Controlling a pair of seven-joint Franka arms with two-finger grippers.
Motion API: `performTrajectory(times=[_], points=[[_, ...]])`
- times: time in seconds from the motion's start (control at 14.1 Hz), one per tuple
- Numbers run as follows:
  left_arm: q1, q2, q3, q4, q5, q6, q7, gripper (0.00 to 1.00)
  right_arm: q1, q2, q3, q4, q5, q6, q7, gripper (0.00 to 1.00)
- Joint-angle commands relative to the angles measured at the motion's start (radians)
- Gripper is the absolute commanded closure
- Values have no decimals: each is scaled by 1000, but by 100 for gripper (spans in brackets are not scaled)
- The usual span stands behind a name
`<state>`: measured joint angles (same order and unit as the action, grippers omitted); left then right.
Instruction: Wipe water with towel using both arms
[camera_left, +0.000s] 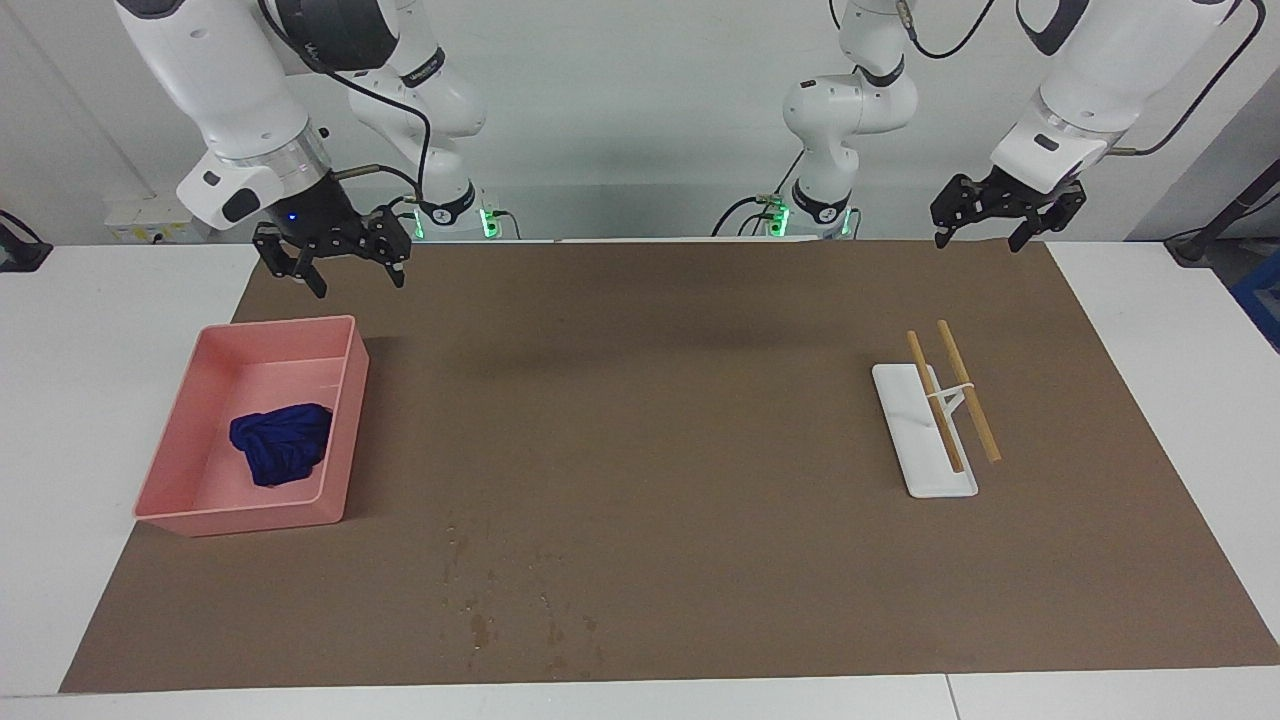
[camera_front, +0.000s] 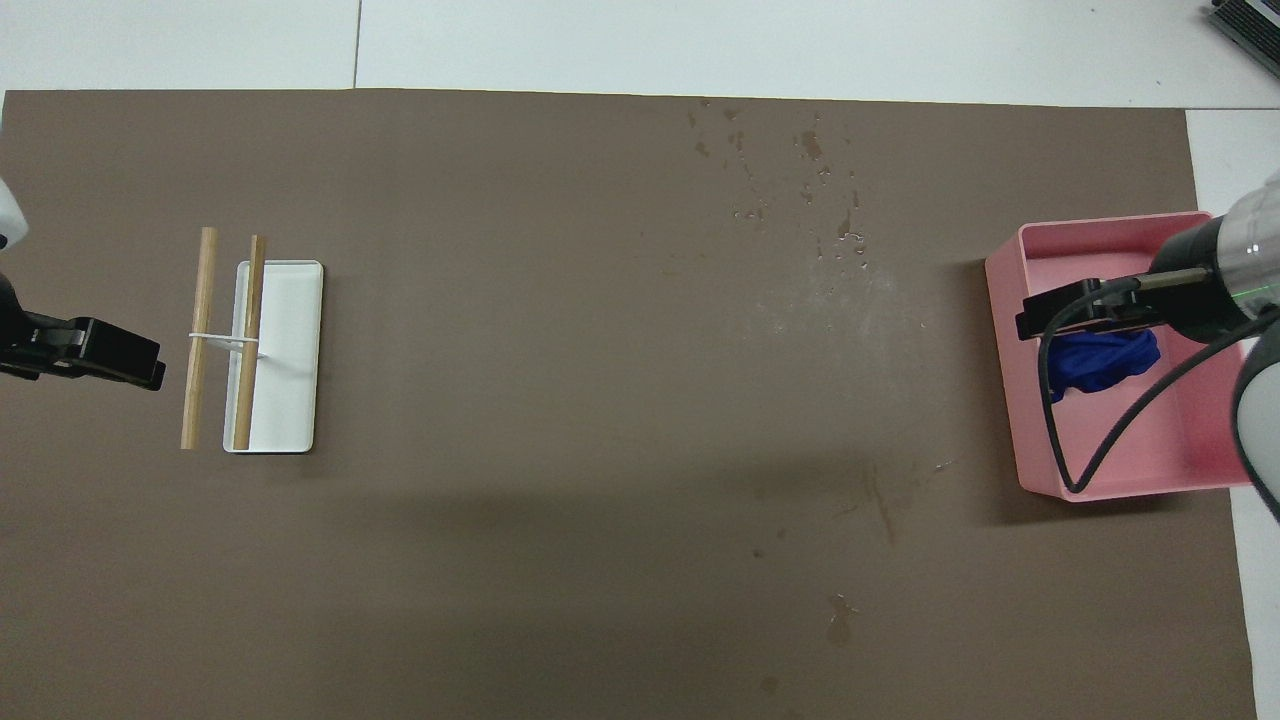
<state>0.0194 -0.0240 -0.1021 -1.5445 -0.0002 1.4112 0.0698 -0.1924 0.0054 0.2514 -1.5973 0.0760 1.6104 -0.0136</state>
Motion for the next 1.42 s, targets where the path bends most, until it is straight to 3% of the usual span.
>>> performTrajectory(times=[0.0, 1.14, 1.35], points=[[1, -22, -1, -20, 15, -9, 4, 0, -16, -1, 8, 14, -5, -4, 11, 0], [1, -21, -1, -19, 15, -9, 4, 0, -21, -4, 8, 14, -21, 13, 12, 0], [1, -22, 1, -20, 15, -9, 4, 0, -22, -16, 9, 0, -91, 8, 8, 0]])
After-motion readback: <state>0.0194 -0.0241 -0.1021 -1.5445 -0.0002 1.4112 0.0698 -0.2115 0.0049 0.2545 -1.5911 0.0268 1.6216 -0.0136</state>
